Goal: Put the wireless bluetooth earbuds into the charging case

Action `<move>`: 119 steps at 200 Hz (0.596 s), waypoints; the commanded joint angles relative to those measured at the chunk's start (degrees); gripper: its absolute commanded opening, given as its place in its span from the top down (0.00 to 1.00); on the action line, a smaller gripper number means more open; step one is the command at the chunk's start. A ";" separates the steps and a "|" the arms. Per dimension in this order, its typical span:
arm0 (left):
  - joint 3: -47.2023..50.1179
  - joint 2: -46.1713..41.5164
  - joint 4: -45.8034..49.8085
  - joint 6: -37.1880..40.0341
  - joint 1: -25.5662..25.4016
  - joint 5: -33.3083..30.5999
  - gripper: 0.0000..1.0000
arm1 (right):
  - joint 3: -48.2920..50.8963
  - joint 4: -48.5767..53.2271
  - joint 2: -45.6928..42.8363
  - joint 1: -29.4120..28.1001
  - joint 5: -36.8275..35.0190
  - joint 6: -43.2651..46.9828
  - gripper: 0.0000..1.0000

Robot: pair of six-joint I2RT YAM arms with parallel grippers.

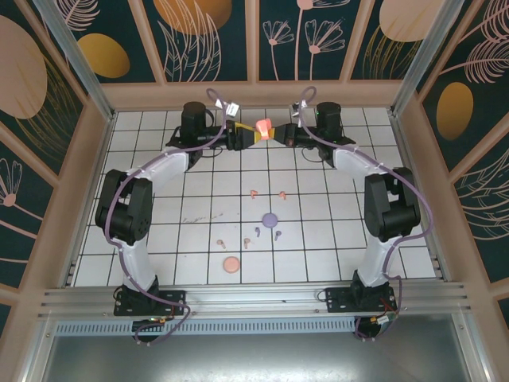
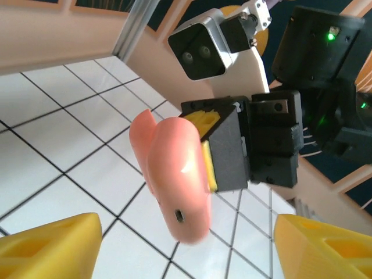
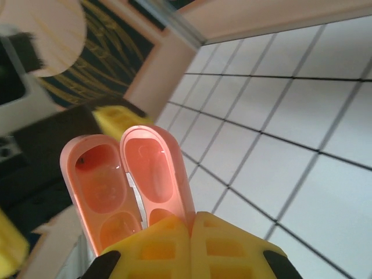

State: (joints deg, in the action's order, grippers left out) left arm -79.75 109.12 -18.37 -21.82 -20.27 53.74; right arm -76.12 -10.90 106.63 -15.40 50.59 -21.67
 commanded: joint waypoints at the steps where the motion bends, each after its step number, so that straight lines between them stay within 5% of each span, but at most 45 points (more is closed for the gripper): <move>1: -5.55 0.47 13.65 10.88 0.29 -2.19 0.19 | -4.69 11.88 1.58 1.67 -3.61 9.66 1.00; 119: -30.21 11.35 47.55 32.00 0.40 -8.38 0.16 | -17.47 34.34 6.77 1.79 -7.48 31.36 1.00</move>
State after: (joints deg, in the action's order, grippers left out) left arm -105.03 118.30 19.57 4.10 -20.21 46.13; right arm -90.35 17.52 112.51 -13.39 43.70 2.74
